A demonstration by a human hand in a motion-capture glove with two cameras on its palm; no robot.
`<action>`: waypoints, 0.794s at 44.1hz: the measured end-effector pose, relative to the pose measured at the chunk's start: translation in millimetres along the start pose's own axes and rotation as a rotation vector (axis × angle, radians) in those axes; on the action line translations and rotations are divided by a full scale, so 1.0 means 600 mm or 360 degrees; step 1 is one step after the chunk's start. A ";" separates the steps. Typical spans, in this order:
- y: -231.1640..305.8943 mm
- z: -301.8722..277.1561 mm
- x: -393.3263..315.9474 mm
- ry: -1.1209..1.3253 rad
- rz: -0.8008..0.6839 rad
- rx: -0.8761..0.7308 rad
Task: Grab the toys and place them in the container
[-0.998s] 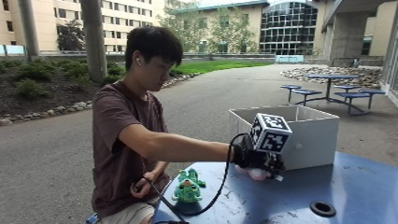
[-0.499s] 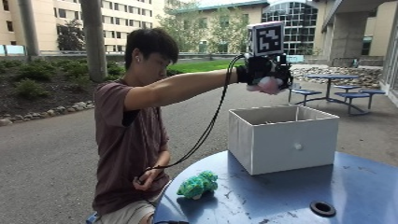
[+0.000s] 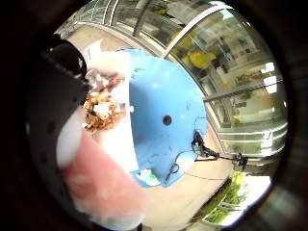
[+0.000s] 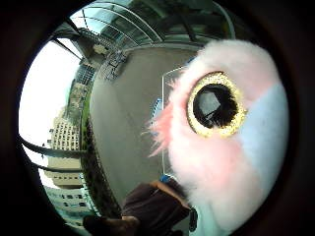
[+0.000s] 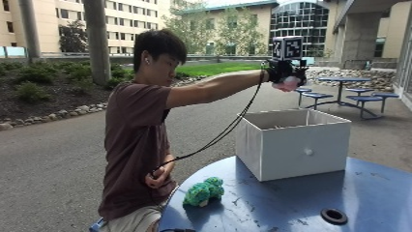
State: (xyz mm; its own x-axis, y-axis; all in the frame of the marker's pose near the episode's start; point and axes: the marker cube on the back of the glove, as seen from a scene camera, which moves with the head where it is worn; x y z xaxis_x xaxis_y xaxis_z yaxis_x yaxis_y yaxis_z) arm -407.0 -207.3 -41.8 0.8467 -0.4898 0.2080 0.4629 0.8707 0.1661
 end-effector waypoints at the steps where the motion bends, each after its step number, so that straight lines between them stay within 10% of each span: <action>1: -0.009 0.005 -0.011 -0.0003 -0.0006 0.0000; 17: -0.073 0.084 -0.094 0.0051 0.0172 -0.0286; 35: 0.057 -0.010 0.028 0.0116 0.0428 -0.0237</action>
State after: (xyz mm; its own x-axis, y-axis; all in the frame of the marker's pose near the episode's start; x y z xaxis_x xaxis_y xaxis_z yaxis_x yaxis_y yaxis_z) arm -375.4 -185.1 -38.3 0.9581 -0.2411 0.1547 0.2484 0.9682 -0.0294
